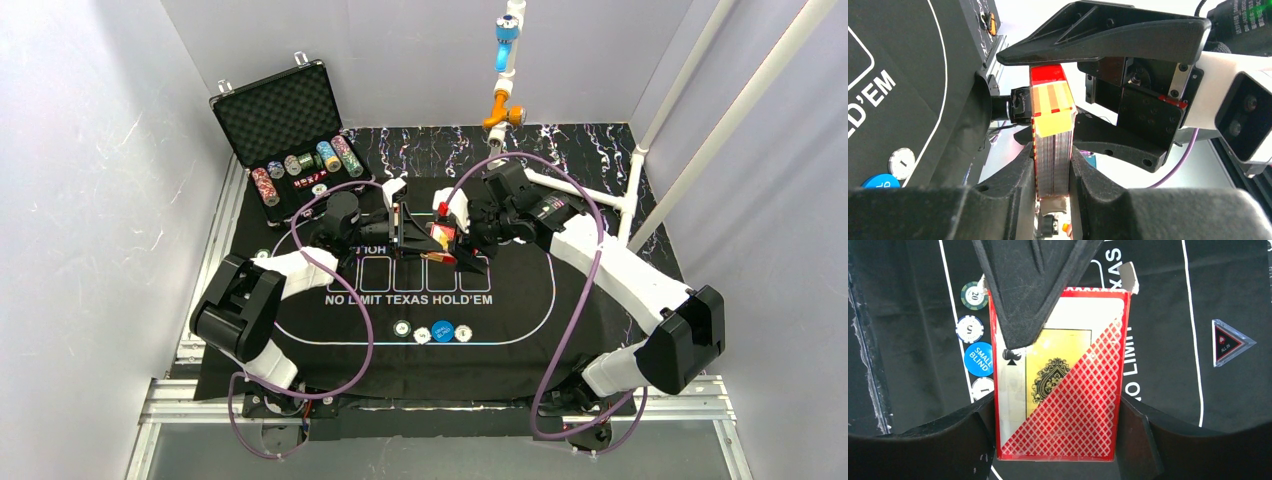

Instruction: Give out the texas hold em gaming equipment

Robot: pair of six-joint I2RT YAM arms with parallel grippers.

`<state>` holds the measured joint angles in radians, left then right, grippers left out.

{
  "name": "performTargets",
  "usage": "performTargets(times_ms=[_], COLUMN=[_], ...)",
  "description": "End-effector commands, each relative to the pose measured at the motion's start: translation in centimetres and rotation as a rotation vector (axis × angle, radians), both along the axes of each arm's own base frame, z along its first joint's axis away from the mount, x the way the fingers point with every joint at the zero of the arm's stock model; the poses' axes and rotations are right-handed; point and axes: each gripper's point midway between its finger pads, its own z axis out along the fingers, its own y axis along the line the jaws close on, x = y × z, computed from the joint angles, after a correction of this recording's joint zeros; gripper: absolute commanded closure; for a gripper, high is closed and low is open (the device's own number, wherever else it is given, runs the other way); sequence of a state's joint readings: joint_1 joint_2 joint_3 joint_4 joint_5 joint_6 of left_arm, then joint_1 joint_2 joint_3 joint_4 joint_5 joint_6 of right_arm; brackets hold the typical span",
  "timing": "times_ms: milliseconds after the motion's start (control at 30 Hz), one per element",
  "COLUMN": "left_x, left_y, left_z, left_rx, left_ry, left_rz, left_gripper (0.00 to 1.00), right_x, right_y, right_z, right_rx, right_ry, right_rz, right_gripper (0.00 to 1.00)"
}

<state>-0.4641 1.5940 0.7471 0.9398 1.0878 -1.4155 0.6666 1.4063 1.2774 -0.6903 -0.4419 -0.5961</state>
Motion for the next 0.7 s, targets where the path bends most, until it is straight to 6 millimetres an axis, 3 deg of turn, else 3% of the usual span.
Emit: performTargets(times_ms=[0,100,233,267,300,333,433,500,667], left_x=[-2.5,-2.7,-2.5,-2.5,-2.4,-2.3,-1.5,-1.0,-0.7], left_y=[0.2,0.0,-0.1,-0.1,-0.1,0.1,0.7,0.9,0.8], left_z=[2.1,1.5,1.1,0.9,0.7,0.5,-0.7,-1.4,-3.0], left_rx=[-0.039,-0.031,-0.024,-0.023,-0.02,-0.017,0.009,0.025,0.05], left_ry=[-0.044,-0.017,0.001,-0.001,-0.005,-0.013,-0.021,-0.024,-0.013], left_rz=[-0.083,-0.087,-0.091,-0.086,-0.076,-0.062,-0.006,0.01,0.014], left_gripper=[1.0,1.0,1.0,0.95,0.75,0.63,0.41,0.36,0.39], right_x=[0.7,0.5,0.3,0.3,0.3,0.2,-0.4,-1.0,-1.7], right_y=[0.4,0.6,0.7,0.6,0.5,0.3,-0.3,-0.6,-1.3], right_z=[1.2,1.0,0.8,0.7,0.6,0.4,-0.6,-1.2,-2.0], right_rx=[0.007,-0.001,-0.01,-0.018,-0.026,-0.037,-0.08,-0.108,-0.158], right_ry=[-0.095,-0.092,-0.084,-0.08,-0.074,-0.068,-0.014,0.032,0.098], right_rz=[0.032,0.049,0.061,0.06,0.058,0.056,0.052,0.051,0.037], right_gripper=[0.24,0.29,0.53,0.58,0.62,0.66,0.72,0.75,0.76])
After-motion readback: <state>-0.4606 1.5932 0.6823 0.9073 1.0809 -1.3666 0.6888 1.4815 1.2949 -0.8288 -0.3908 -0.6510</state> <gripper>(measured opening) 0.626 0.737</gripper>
